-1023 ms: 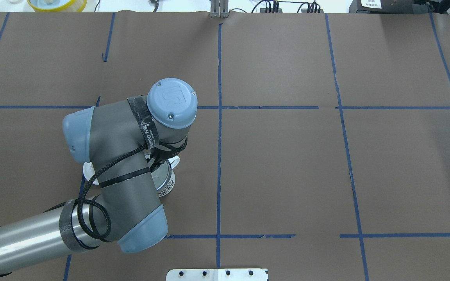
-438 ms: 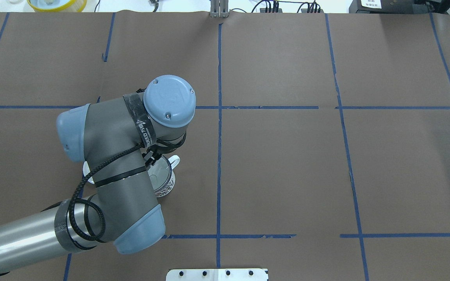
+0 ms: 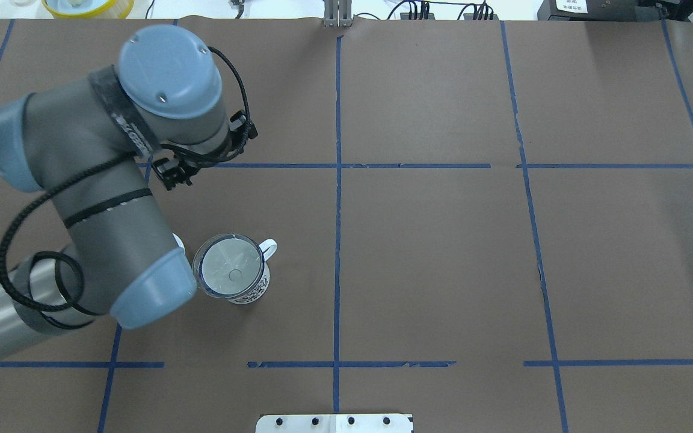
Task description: Place funnel on cup
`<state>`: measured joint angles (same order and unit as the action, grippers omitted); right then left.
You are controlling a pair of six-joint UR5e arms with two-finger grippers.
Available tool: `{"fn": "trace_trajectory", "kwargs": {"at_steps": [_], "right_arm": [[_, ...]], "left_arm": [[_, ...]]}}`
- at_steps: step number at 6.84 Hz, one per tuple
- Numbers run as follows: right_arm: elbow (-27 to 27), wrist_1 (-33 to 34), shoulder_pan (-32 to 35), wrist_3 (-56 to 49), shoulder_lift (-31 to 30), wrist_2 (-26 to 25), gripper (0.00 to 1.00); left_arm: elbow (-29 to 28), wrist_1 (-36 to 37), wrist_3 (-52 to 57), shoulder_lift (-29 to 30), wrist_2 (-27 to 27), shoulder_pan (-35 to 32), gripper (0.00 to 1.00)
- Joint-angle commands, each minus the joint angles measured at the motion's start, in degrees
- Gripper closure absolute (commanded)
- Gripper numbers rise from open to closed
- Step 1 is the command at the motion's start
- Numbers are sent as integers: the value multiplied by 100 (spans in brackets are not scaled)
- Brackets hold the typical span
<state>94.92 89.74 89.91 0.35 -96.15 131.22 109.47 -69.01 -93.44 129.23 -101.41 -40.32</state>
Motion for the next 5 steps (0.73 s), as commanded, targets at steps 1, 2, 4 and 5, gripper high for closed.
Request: {"fn": "trace_trajectory", "kwargs": {"at_steps": [1, 2, 4, 5], "right_arm": [[0, 0, 0, 0, 0, 0, 0], [0, 0, 0, 0, 0, 0, 0], [0, 0, 0, 0, 0, 0, 0], [0, 0, 0, 0, 0, 0, 0]], "left_arm": [[30, -779, 1944, -651, -999, -1043, 0], [-22, -780, 2657, -723, -1055, -1361, 0], [-40, -807, 4167, -1143, -1650, -2159, 0], [-127, -815, 5168, -1432, -1889, -2616, 0]]}}
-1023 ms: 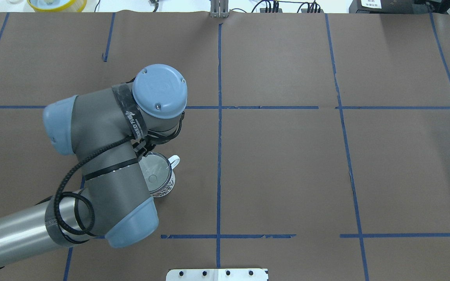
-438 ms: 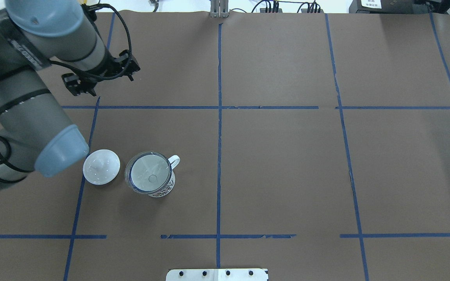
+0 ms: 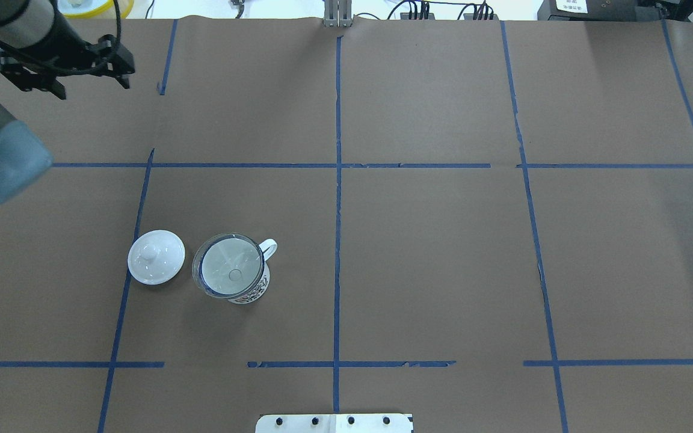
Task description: Place funnel on cup
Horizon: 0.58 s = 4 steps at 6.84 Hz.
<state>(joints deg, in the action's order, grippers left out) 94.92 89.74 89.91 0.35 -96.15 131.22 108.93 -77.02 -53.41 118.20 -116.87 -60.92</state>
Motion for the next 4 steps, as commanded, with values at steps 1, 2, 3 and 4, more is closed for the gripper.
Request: {"fn": "trace_trajectory", "kwargs": {"at_steps": [1, 2, 3, 4], "right_arm": [[0, 0, 0, 0, 0, 0, 0], [0, 0, 0, 0, 0, 0, 0], [0, 0, 0, 0, 0, 0, 0], [0, 0, 0, 0, 0, 0, 0]], "left_arm": [[-361, -14, 2393, -620, -632, -1032, 0], [-764, -14, 3615, -849, -922, -1585, 0], [-1072, -23, 4785, -1190, -1421, -2112, 0], [-1163, -162, 5710, -1629, -1652, -2448, 0]]}}
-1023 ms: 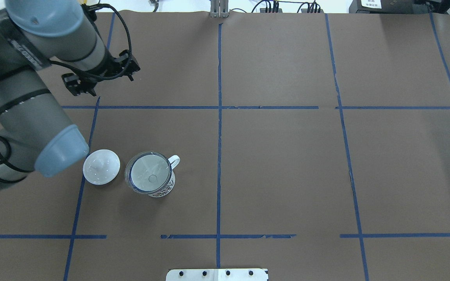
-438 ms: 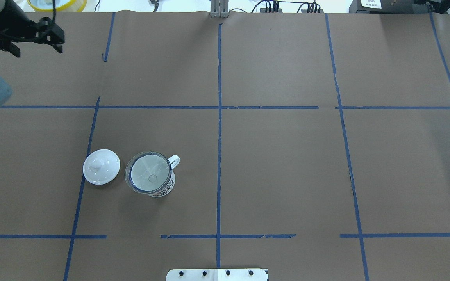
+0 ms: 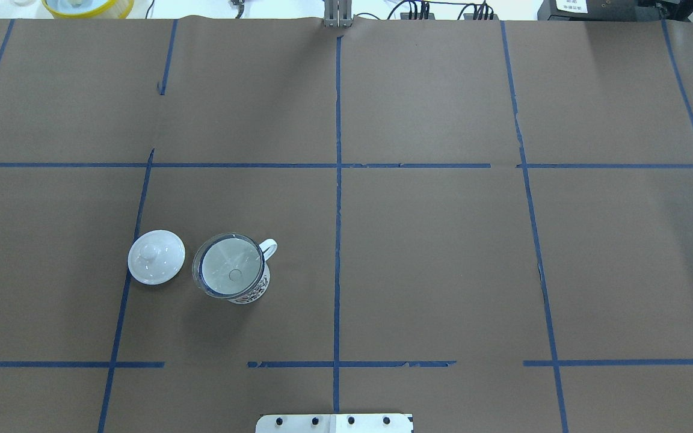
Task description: Place funnel on cup
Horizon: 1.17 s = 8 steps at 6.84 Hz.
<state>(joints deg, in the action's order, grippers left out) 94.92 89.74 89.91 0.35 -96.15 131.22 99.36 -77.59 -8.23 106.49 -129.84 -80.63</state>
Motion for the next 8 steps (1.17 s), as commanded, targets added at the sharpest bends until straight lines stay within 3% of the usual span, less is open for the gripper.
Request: {"fn": "trace_trajectory", "kwargs": {"at_steps": [1, 3, 6, 8], "right_arm": [[-9, 0, 0, 0, 0, 0, 0], [0, 0, 0, 0, 0, 0, 0], [0, 0, 0, 0, 0, 0, 0], [0, 0, 0, 0, 0, 0, 0]], "left_arm": [[-241, -124, 1566, -793, -384, -680, 0], [-259, -133, 1090, -1016, -323, -664, 0], [-224, -335, 998, -754, -446, -647, 0], [-127, -326, 1025, -709, -841, -638, 0]]}}
